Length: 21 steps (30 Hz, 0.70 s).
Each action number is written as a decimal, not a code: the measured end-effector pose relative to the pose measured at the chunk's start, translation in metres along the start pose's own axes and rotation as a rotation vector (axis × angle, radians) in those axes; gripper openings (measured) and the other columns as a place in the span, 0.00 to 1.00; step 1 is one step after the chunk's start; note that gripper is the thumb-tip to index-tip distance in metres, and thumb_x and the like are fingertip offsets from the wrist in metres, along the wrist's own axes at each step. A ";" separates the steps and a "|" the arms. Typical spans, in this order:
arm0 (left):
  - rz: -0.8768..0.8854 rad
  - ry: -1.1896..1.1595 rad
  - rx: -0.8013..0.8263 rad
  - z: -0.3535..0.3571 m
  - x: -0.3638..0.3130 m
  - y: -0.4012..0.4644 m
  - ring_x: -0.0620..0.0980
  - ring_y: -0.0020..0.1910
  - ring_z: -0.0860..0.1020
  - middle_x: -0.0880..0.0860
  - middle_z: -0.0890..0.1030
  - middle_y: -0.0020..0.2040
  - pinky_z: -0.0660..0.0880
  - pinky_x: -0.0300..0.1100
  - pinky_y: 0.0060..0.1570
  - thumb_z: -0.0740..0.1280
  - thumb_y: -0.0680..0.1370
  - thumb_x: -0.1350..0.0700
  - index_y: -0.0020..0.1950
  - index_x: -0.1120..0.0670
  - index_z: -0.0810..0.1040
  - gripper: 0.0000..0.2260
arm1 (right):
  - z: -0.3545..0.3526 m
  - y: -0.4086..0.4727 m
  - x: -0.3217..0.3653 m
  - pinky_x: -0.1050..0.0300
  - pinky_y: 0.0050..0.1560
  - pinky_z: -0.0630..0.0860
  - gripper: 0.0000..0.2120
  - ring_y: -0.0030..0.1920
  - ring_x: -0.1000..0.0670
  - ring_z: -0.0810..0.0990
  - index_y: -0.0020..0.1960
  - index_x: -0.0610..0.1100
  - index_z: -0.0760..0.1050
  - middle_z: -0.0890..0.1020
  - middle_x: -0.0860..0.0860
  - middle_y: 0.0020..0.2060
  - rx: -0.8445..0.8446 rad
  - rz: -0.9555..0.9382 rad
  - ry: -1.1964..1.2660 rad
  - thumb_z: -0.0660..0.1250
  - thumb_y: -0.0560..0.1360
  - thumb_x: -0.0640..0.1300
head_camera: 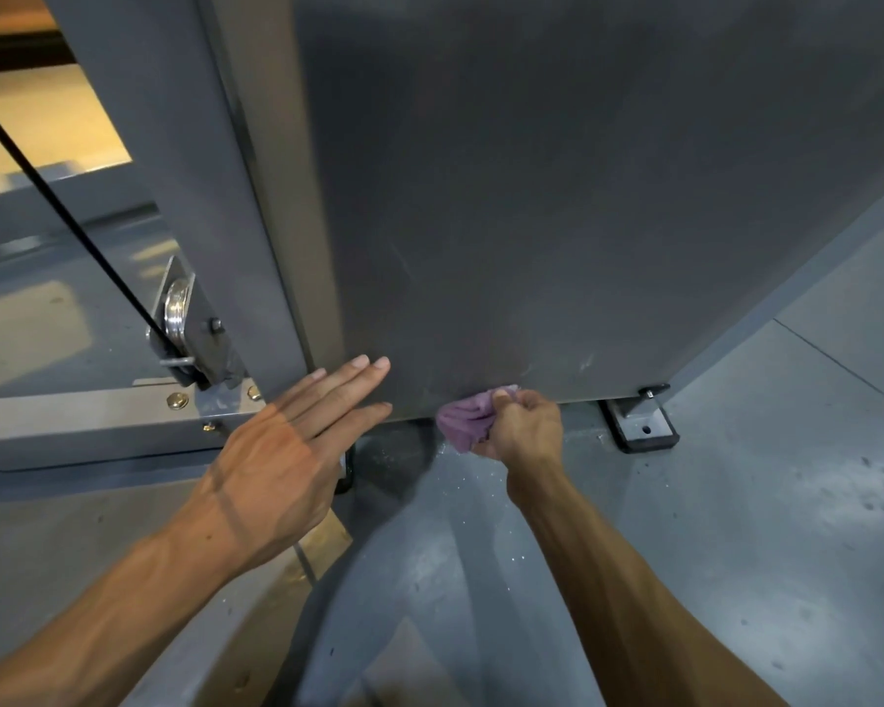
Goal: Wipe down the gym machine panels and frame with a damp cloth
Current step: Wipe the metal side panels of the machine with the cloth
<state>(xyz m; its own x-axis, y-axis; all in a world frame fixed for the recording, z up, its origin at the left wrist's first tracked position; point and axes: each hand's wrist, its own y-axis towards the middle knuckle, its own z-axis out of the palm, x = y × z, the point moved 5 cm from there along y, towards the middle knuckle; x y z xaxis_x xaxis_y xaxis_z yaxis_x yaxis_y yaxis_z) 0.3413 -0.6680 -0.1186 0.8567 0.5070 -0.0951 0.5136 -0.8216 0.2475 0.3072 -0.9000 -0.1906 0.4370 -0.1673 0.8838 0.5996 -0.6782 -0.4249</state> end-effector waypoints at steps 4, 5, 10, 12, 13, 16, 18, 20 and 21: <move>0.004 0.000 0.005 -0.001 0.000 0.000 0.52 0.82 0.62 0.55 0.62 0.83 0.59 0.51 0.79 0.53 0.73 0.64 0.74 0.57 0.75 0.30 | -0.012 -0.008 0.020 0.46 0.47 0.83 0.09 0.41 0.47 0.85 0.39 0.44 0.78 0.85 0.47 0.38 -0.118 -0.157 -0.107 0.64 0.77 0.43; 0.006 -0.003 0.009 -0.001 0.000 0.000 0.52 0.82 0.61 0.55 0.62 0.83 0.59 0.51 0.79 0.53 0.73 0.64 0.74 0.57 0.75 0.29 | -0.017 -0.016 0.030 0.52 0.44 0.81 0.10 0.39 0.51 0.83 0.39 0.46 0.77 0.83 0.51 0.35 -0.156 -0.259 -0.096 0.64 0.79 0.44; -0.005 -0.009 0.007 0.001 0.001 0.000 0.52 0.82 0.61 0.55 0.62 0.83 0.59 0.50 0.79 0.53 0.73 0.65 0.74 0.57 0.75 0.30 | -0.021 -0.019 0.034 0.53 0.43 0.78 0.12 0.37 0.52 0.80 0.39 0.48 0.73 0.80 0.54 0.33 -0.192 -0.420 -0.168 0.62 0.81 0.46; -0.002 -0.017 0.003 0.000 -0.001 0.001 0.53 0.81 0.62 0.55 0.63 0.82 0.59 0.50 0.79 0.52 0.73 0.65 0.74 0.58 0.75 0.30 | -0.017 -0.003 0.016 0.43 0.48 0.82 0.11 0.41 0.45 0.83 0.39 0.47 0.76 0.83 0.49 0.35 -0.136 -0.244 -0.258 0.62 0.79 0.48; -0.001 -0.019 0.000 -0.001 -0.002 0.001 0.53 0.81 0.63 0.56 0.63 0.82 0.60 0.51 0.78 0.52 0.73 0.65 0.74 0.58 0.75 0.30 | -0.017 -0.001 0.013 0.41 0.49 0.82 0.11 0.42 0.44 0.84 0.39 0.46 0.76 0.83 0.47 0.37 -0.125 -0.190 -0.270 0.62 0.79 0.46; 0.003 -0.019 -0.009 -0.002 -0.003 0.002 0.54 0.81 0.63 0.56 0.64 0.82 0.60 0.51 0.78 0.51 0.73 0.65 0.74 0.59 0.75 0.30 | -0.024 -0.011 0.028 0.52 0.46 0.78 0.12 0.39 0.50 0.81 0.38 0.48 0.74 0.81 0.52 0.34 -0.197 -0.315 -0.195 0.63 0.81 0.42; 0.005 -0.023 -0.014 -0.001 -0.003 0.003 0.54 0.81 0.64 0.56 0.64 0.82 0.60 0.51 0.78 0.51 0.73 0.65 0.73 0.59 0.75 0.30 | -0.029 -0.028 0.045 0.60 0.41 0.73 0.13 0.35 0.56 0.77 0.38 0.49 0.72 0.79 0.57 0.30 -0.228 -0.493 -0.126 0.63 0.81 0.42; 0.004 -0.027 -0.020 0.001 -0.002 0.004 0.54 0.81 0.63 0.56 0.64 0.82 0.61 0.51 0.78 0.51 0.74 0.65 0.74 0.59 0.75 0.30 | -0.028 -0.030 0.049 0.61 0.40 0.71 0.15 0.34 0.57 0.75 0.36 0.50 0.70 0.77 0.60 0.29 -0.224 -0.537 -0.121 0.63 0.81 0.41; 0.006 -0.029 -0.022 0.002 -0.002 0.004 0.53 0.81 0.62 0.56 0.64 0.82 0.61 0.52 0.78 0.51 0.74 0.65 0.74 0.59 0.75 0.30 | -0.028 -0.025 0.045 0.58 0.40 0.71 0.15 0.34 0.56 0.75 0.36 0.50 0.70 0.77 0.59 0.29 -0.230 -0.496 -0.152 0.63 0.81 0.41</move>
<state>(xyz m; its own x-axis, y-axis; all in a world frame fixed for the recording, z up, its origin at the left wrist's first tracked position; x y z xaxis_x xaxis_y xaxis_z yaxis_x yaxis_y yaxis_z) 0.3418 -0.6730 -0.1189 0.8611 0.4939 -0.1210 0.5074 -0.8187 0.2690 0.2936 -0.9106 -0.1347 0.2418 0.3047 0.9212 0.6038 -0.7905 0.1030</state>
